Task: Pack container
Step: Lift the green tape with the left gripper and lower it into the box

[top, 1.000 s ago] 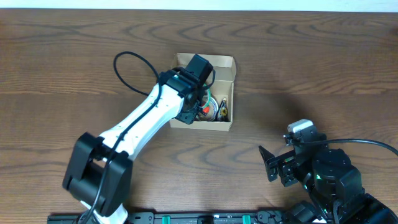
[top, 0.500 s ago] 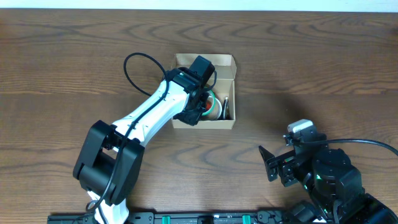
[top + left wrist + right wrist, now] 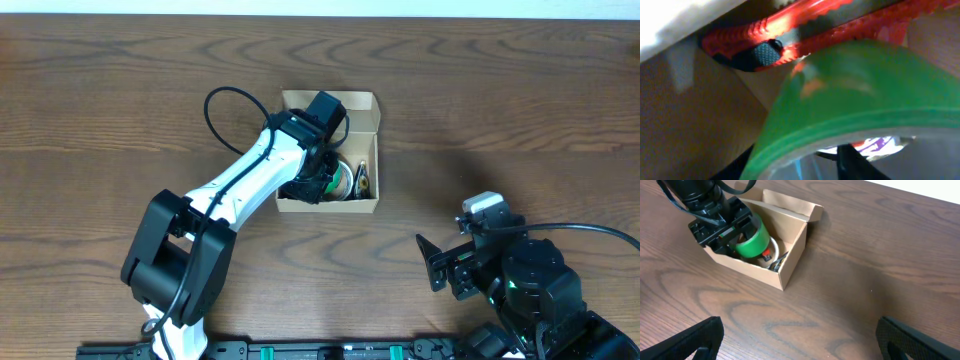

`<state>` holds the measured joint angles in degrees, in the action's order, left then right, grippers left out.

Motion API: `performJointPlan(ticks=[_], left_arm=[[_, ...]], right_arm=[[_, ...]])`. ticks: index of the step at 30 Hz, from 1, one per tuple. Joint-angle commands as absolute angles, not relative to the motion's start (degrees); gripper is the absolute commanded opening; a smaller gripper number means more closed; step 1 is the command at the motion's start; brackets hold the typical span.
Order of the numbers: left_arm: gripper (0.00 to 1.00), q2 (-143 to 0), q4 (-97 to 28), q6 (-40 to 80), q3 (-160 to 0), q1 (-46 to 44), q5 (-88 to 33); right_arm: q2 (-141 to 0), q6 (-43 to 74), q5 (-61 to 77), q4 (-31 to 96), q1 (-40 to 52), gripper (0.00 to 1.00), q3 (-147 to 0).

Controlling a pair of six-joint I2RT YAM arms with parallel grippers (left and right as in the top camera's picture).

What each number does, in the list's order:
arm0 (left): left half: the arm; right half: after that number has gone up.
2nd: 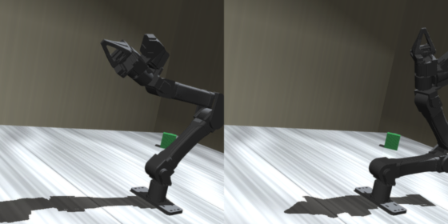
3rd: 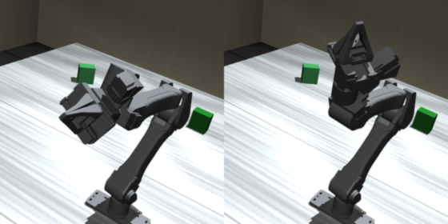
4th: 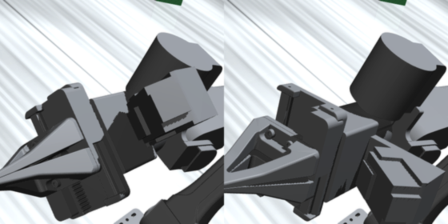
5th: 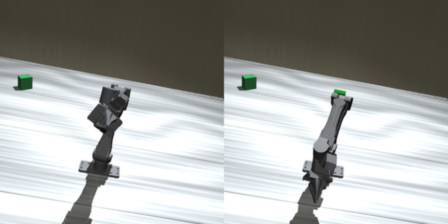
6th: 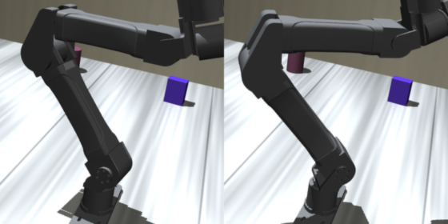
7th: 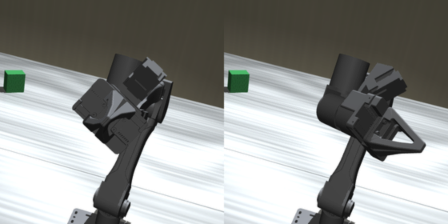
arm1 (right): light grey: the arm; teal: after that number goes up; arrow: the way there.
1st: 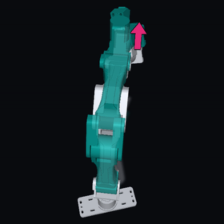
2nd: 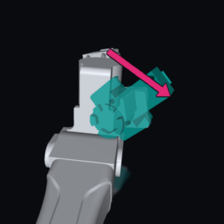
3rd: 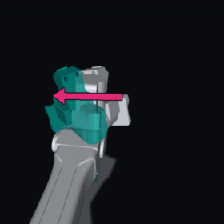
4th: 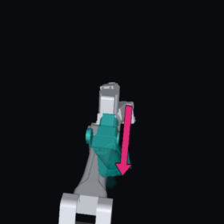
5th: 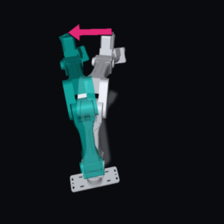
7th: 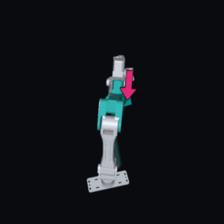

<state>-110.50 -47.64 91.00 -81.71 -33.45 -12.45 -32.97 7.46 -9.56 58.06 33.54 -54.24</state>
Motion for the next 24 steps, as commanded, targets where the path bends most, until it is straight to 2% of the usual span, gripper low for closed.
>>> performJointPlan(ticks=[1,4,12,24], left_arm=[[0.48,-107.4,-48.4,89.3,-84.7,-33.3,-10.9],[0.52,-106.5,-49.4,88.6,-86.3,-33.3,-10.0],[0.52,-104.6,-50.0,87.4,-87.4,-33.3,-9.1],[0.52,-98.6,-59.1,87.4,-87.4,-33.3,-4.8]], right_arm=[[-32.9,8.3,-10.0,58.1,33.0,0.99,-54.1],[-32.9,8.3,-10.0,58.1,33.0,0.99,-54.1],[-32.9,8.3,-10.0,58.1,33.0,0.99,-54.1],[-32.9,8.3,-10.0,58.1,33.0,0.99,-54.1]])
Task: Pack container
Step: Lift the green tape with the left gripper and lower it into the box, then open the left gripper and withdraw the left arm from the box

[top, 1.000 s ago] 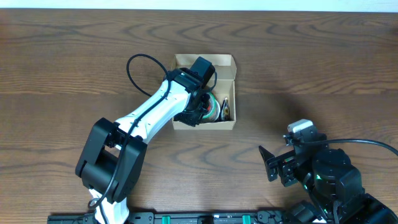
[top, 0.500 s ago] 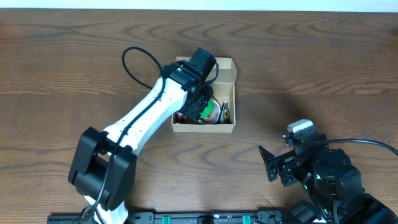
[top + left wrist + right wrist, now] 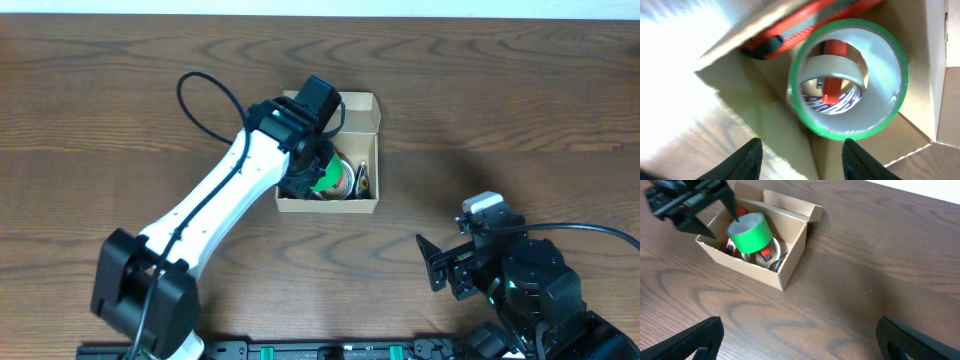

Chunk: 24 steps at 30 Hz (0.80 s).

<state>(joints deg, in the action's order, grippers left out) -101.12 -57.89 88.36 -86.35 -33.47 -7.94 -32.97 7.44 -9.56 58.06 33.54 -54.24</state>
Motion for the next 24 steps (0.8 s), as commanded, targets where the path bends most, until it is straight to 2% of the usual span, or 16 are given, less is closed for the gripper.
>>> performJointPlan(ticks=[1,12,20,21,22,23,24], left_arm=[[0.52,-98.1,-59.6,87.4,-87.4,-33.3,-4.3],[0.53,-91.4,-64.5,87.4,-87.4,-32.6,2.3],[0.67,-87.6,-64.6,86.5,-87.4,-32.2,7.2],[0.72,-87.2,-64.5,86.5,-87.4,-32.2,7.7],[0.81,-86.8,-64.5,86.5,-87.4,-32.2,8.0],[0.95,-86.4,-64.5,86.5,-87.4,-32.2,8.0],[0.95,-86.1,-64.5,86.5,-87.4,-32.2,8.2]], right_arm=[[-32.9,8.3,-10.0,58.1,33.0,0.99,-54.1],[-32.9,8.3,-10.0,58.1,33.0,0.99,-54.1],[-32.9,8.3,-10.1,58.1,33.0,0.99,-54.1],[-32.9,8.3,-10.0,58.1,33.0,0.99,-54.1],[-32.9,8.3,-10.0,58.1,33.0,0.99,-54.1],[-32.9,8.3,-10.0,58.1,33.0,0.99,-54.1],[-32.9,8.3,-10.0,58.1,33.0,0.99,-54.1]])
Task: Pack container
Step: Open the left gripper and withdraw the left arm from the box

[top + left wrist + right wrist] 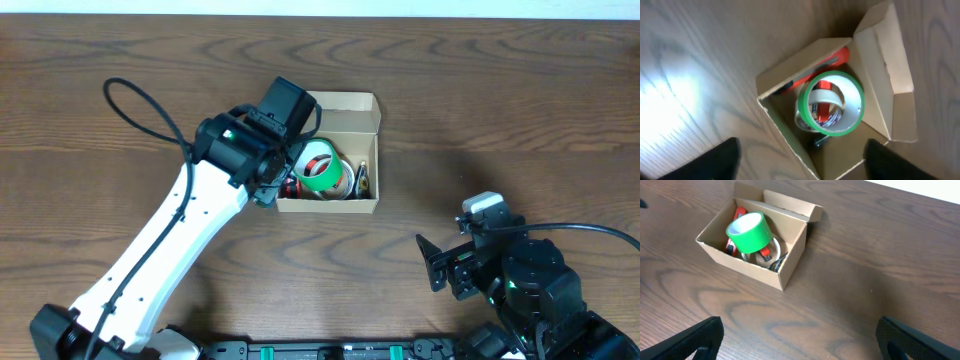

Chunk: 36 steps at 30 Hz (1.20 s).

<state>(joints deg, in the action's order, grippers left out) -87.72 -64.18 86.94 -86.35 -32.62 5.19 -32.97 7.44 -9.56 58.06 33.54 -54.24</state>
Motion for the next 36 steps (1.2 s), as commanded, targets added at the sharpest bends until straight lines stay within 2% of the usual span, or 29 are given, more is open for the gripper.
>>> performJointPlan(ticks=[1,21,29,36], left_arm=[[0.95,-86.0,-64.5,86.5,-87.4,-32.2,8.4],[0.95,-86.0,-66.2,86.4,-87.4,-32.3,8.0],[0.95,-85.7,-66.2,69.6,-87.7,-31.1,6.5],[0.96,-85.5,-66.2,57.3,-90.8,-19.3,-4.8]], right_arm=[[-32.9,8.3,-10.0,58.1,33.0,0.99,-54.1],[-32.9,8.3,-8.8,57.6,33.0,0.99,-54.1],[-35.2,7.5,-8.5,51.5,32.9,0.99,-55.2],[-50.4,8.3,-7.9,55.8,29.5,0.99,-66.2]])
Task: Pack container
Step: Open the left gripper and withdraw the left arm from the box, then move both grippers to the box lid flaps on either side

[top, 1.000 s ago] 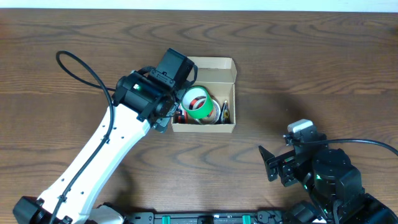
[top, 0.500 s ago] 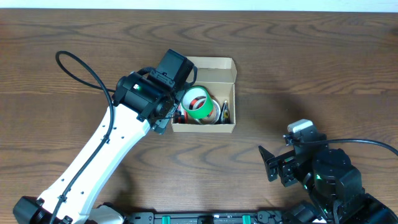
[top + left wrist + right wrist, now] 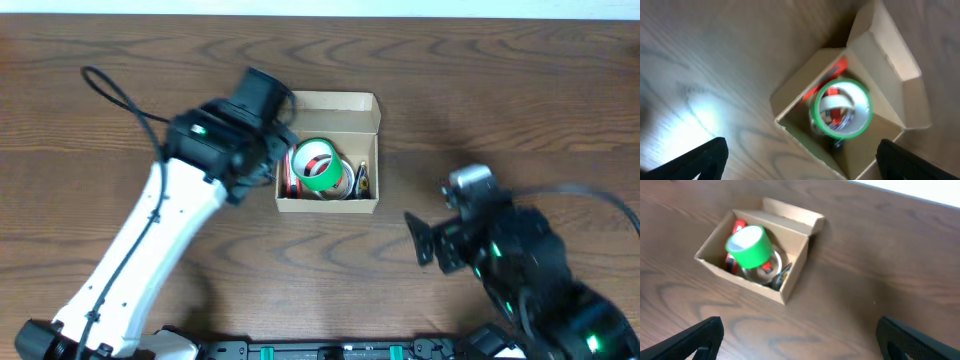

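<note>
The open cardboard box (image 3: 330, 207) sits mid-table. Inside it a green tape roll (image 3: 318, 163) rests on a paler roll, beside a red utility knife (image 3: 836, 70) and a dark tool (image 3: 363, 180). My left gripper (image 3: 800, 169) hangs open high above the box's left corner, with nothing between its fingers. Low over the table to the box's lower right, my right gripper (image 3: 802, 345) is open and empty, and its view takes in the box (image 3: 790, 287) and the green roll (image 3: 747, 247).
The box's lid flap (image 3: 792, 217) stands open on the far side. My left arm (image 3: 150, 250) slants across the table's left half. Bare wooden tabletop (image 3: 500, 110) surrounds the box.
My left gripper has moved higher and further left of the box. My right arm has shifted a little toward the box, so its view is slightly changed and blurred.
My left gripper was down inside the box against the green tape roll. Then it hung open just above the roll, which stayed in the box. After that it stood higher and to the left, and now it is higher still.
</note>
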`<state>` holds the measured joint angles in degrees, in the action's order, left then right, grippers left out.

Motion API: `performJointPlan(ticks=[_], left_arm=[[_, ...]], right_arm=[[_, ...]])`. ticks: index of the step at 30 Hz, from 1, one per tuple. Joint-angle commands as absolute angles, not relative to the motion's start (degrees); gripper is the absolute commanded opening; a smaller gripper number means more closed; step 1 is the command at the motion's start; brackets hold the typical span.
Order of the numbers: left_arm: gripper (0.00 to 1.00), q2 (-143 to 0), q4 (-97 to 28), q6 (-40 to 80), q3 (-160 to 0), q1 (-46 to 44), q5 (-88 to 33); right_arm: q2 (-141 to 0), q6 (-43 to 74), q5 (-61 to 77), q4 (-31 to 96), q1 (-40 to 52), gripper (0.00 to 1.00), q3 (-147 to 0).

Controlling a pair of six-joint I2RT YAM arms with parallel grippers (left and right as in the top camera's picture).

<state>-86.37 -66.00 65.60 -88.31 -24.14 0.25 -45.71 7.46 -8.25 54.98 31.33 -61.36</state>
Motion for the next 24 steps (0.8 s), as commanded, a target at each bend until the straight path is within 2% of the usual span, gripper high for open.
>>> performJointPlan(ticks=[1,6,7,9,11,13,14,15,16,17,18,24], left_arm=[[0.96,-85.5,-66.1,55.6,-91.0,-16.8,-6.6],[0.96,-86.5,-65.1,49.2,-91.0,-4.9,-13.7],[1.0,-86.9,-64.5,48.4,-91.0,-3.0,-14.9],[0.88,-88.3,-62.9,47.0,-91.0,0.6,-17.0],[0.76,-90.4,-61.1,46.0,-91.0,3.5,-19.3],[0.61,-92.9,-59.2,45.1,-91.0,5.3,-21.6],[0.5,-94.5,-58.4,44.8,-91.0,6.0,-22.7],[0.34,-96.4,-57.7,44.8,-91.0,6.6,-23.8],[0.21,-97.7,-57.3,44.8,-91.0,6.9,-24.0],[0.07,-99.3,-56.8,44.8,-91.0,7.2,-24.3],[0.05,-100.7,-56.4,44.8,-91.0,7.4,-24.6],[0.06,-110.0,-50.8,43.2,-91.0,8.0,-32.6]], right_arm=[[-53.4,8.3,-7.8,56.9,28.5,0.99,-68.9],[-63.3,7.6,-5.3,57.9,26.1,0.99,-78.0],[-64.7,7.6,-5.3,57.2,26.1,0.99,-79.0],[-67.0,7.5,-5.3,54.8,26.1,0.99,-80.2],[-68.7,7.2,-5.8,52.3,25.5,0.61,-80.2],[-70.7,7.8,-5.8,50.4,23.6,0.36,-80.2],[-71.8,9.1,-5.8,49.8,22.3,0.25,-80.2],[-73.1,10.9,-5.7,49.1,20.5,0.13,-80.2],[-74.0,12.2,-5.7,49.0,19.4,0.04,-80.2],[-75.4,14.1,-5.2,48.7,17.5,0.01,-80.2],[-76.6,15.2,-4.1,48.6,16.0,0.01,-80.2],[-86.9,20.5,7.1,47.1,8.5,0.01,-80.2]])
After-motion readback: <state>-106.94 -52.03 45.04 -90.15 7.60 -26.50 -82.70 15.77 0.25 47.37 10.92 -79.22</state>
